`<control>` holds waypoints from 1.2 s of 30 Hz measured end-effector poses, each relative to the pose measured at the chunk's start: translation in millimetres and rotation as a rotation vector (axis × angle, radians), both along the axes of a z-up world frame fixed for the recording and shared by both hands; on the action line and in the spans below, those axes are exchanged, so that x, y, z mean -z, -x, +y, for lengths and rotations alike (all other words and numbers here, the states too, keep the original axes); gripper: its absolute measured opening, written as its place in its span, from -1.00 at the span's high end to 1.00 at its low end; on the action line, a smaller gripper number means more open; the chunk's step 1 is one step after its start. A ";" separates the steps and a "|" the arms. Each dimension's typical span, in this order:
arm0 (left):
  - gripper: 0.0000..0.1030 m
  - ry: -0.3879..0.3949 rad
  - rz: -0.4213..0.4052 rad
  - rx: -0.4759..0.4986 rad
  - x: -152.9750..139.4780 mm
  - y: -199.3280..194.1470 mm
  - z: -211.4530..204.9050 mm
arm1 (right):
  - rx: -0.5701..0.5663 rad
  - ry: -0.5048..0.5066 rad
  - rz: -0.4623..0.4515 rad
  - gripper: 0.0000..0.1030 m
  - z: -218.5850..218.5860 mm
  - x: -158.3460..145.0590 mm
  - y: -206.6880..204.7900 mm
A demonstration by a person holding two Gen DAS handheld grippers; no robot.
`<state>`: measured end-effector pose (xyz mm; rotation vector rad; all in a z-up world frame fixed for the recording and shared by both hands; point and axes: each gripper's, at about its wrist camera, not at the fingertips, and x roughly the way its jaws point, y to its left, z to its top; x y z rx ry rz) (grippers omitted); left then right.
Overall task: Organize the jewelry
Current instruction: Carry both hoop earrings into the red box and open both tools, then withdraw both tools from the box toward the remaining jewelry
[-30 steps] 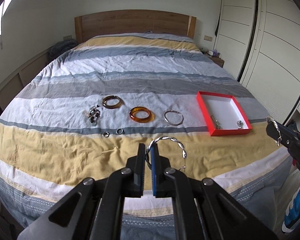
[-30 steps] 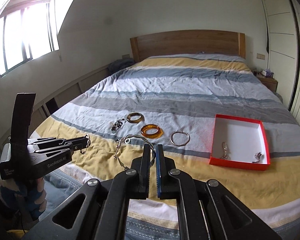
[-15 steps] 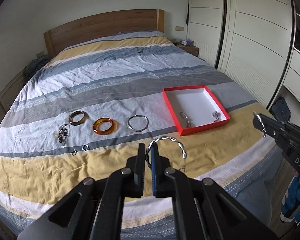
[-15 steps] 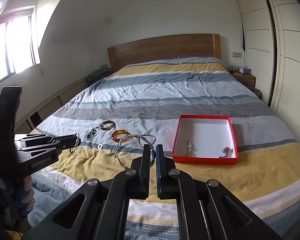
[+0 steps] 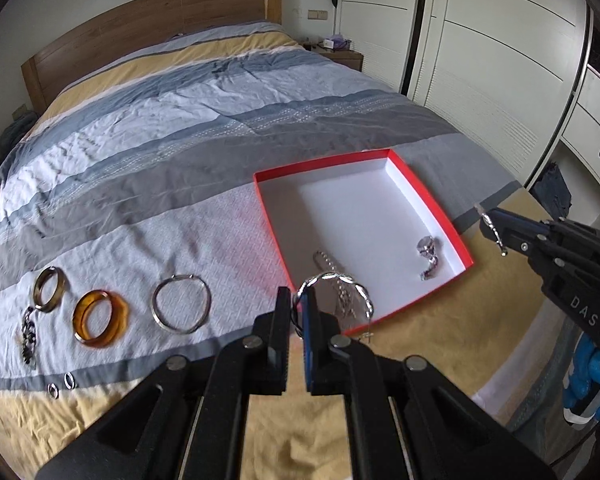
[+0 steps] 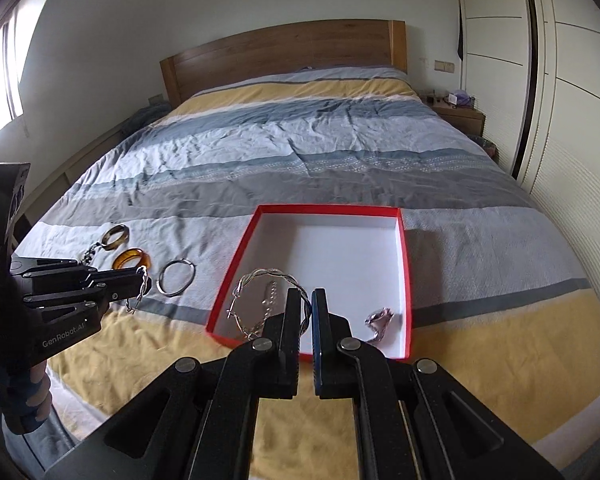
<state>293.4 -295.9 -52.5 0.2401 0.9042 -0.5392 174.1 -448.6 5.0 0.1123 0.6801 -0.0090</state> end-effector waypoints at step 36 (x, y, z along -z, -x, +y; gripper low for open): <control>0.88 -0.073 0.050 0.061 107.4 -102.2 -80.5 | -0.105 0.249 0.254 0.90 -44.8 106.5 -138.5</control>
